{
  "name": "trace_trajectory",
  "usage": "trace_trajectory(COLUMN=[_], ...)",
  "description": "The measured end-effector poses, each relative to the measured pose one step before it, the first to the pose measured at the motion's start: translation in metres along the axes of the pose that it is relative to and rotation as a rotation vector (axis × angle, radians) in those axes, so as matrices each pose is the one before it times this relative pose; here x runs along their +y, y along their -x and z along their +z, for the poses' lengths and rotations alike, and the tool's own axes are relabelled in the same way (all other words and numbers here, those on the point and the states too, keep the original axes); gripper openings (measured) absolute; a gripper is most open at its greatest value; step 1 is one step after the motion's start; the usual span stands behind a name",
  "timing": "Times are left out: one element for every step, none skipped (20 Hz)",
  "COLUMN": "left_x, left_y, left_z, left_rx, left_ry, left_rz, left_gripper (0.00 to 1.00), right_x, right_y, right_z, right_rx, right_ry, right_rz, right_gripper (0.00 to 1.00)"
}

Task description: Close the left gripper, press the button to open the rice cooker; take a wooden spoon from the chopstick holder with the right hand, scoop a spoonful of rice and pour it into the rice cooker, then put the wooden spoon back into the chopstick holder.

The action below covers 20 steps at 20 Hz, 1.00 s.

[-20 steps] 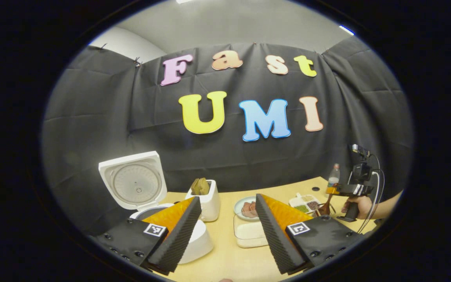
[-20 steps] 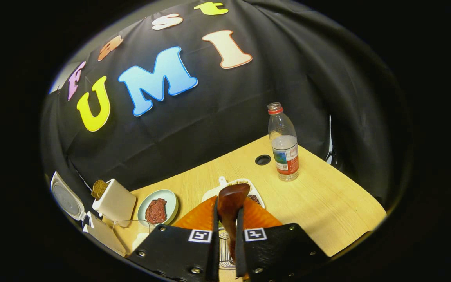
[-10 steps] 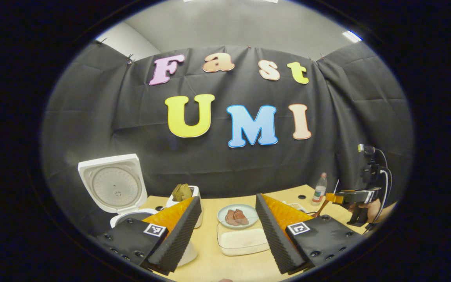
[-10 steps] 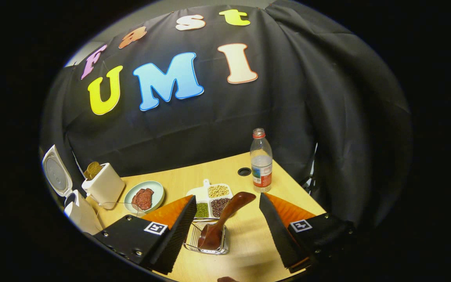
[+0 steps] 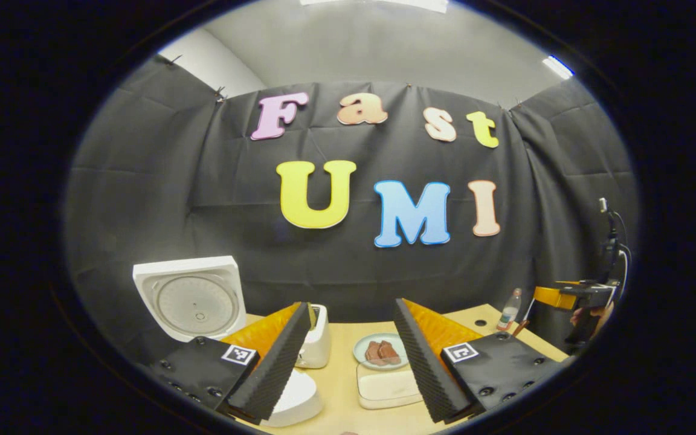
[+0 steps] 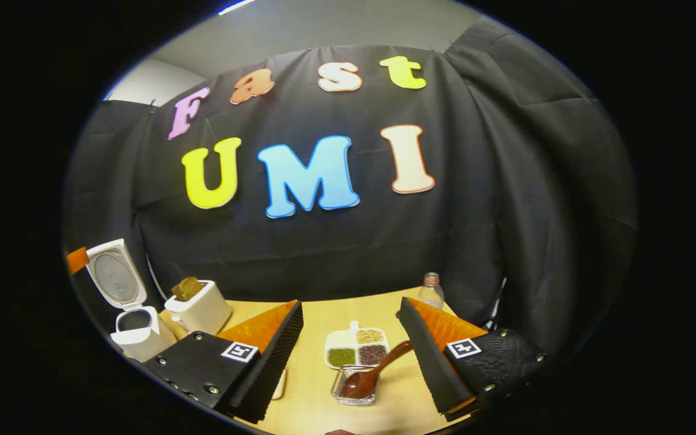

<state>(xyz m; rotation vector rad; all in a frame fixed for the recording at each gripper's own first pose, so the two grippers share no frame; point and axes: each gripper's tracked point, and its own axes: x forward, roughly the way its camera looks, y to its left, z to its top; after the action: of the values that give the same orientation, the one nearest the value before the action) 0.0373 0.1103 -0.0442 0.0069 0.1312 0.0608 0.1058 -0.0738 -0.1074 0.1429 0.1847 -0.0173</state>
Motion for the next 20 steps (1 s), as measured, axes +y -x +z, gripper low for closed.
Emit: trace_trajectory(left_x=[0.00955,0.00833,0.00906,0.0089,0.00973,0.01189,0.01425,0.01366,0.009,0.00924,0.00966,0.01105,0.01045,0.0092,-0.00057,0.00491,0.00808,0.00432,0.00572,0.00565], left_y=[-0.0034,-0.00162,-0.00007,-0.00216,-0.00103,-0.0018,-0.00106,-0.0028,-0.0031,-0.00405,-0.00676,-0.00529,-0.006,-0.00594,-0.006,-0.00486,-0.00561,-0.00536,-0.00459,-0.00684], left_z=[0.00701,0.00664,0.00675,0.00624,0.00309,0.00499,0.00611,0.00804,0.0057,0.00465,-0.00229,0.00108,0.00279,0.00299,-0.00115,-0.00004,0.00019,-0.00074,-0.00063,0.00387], left_rx=[-0.00949,-0.00739,-0.01012,-0.0051,-0.0007,-0.00196,-0.00791,-0.0179,-0.00886,-0.00467,-0.00041,-0.00181,-0.00541,-0.00377,0.00752,0.00401,-0.00197,0.00493,0.0002,-0.00078], left_ry=[-0.00486,-0.00556,-0.00317,0.00218,0.00338,0.00177,-0.00152,0.00995,0.02071,0.02645,0.00905,-0.00412,-0.01087,-0.0063,0.00338,0.00077,-0.00542,-0.00682,-0.00571,-0.00484], left_rz=[0.01365,0.01057,0.01299,0.01323,0.01519,0.01922,0.02595,0.02754,0.01741,0.01489,0.01152,0.02158,0.02245,0.01731,-0.01342,0.00616,0.00825,0.00063,0.00167,-0.00093], left_gripper=[0.97,0.96,0.95,0.96,0.96,0.95,0.95,0.95,0.95,0.96,0.96,0.96,0.96,0.97,0.96,0.98,0.97,0.96,0.96,0.96], right_x=[0.01221,0.01296,0.01041,0.00958,0.0082,0.00377,0.00469,0.00456,0.00274,0.00184,0.00079,0.00243,0.00163,-0.00104,-0.00008,0.00062,0.00006,-0.00045,-0.00006,0.00036], right_y=[0.00065,-0.00008,-0.00058,-0.00119,-0.00078,-0.00048,-0.00087,-0.00144,-0.00079,-0.00069,-0.00118,-0.0005,-0.00163,-0.00047,-0.00128,-0.00215,-0.00142,-0.00168,-0.00153,-0.00168], right_z=[0.00571,0.00458,0.00296,0.00214,0.00206,0.00389,0.00406,-0.00082,-0.00184,-0.00216,-0.00096,-0.00062,0.00021,0.0006,0.00137,-0.00034,-0.00085,-0.0022,-0.00157,-0.00086], right_rx=[-0.01021,-0.00917,-0.00397,0.00182,-0.00031,-0.00928,-0.01209,-0.00115,0.00941,0.00804,0.00631,0.00238,0.00236,-0.00032,-0.00154,0.00006,0.00304,0.00484,0.00555,0.00307], right_ry=[-0.00353,-0.00428,-0.00079,-0.00003,0.0038,0.00517,0.00221,0.00238,0.00653,0.00617,0.00538,0.00387,0.0047,0.00444,0.00279,0.00259,0.00405,0.00585,0.00309,0.0031], right_rz=[0.02551,0.02622,0.02187,0.02096,0.01672,0.00749,0.00854,0.01079,0.00645,0.00386,0.00423,0.00499,0.00275,-0.00026,-0.00166,-0.00059,-0.00065,-0.00123,-0.00178,-0.00202], right_gripper=[0.98,0.98,0.98,0.98,0.98,0.98,0.98,0.98,0.98,0.98,0.98,0.98,0.98,0.98,0.98,0.98,0.98,0.98,0.98,0.98])
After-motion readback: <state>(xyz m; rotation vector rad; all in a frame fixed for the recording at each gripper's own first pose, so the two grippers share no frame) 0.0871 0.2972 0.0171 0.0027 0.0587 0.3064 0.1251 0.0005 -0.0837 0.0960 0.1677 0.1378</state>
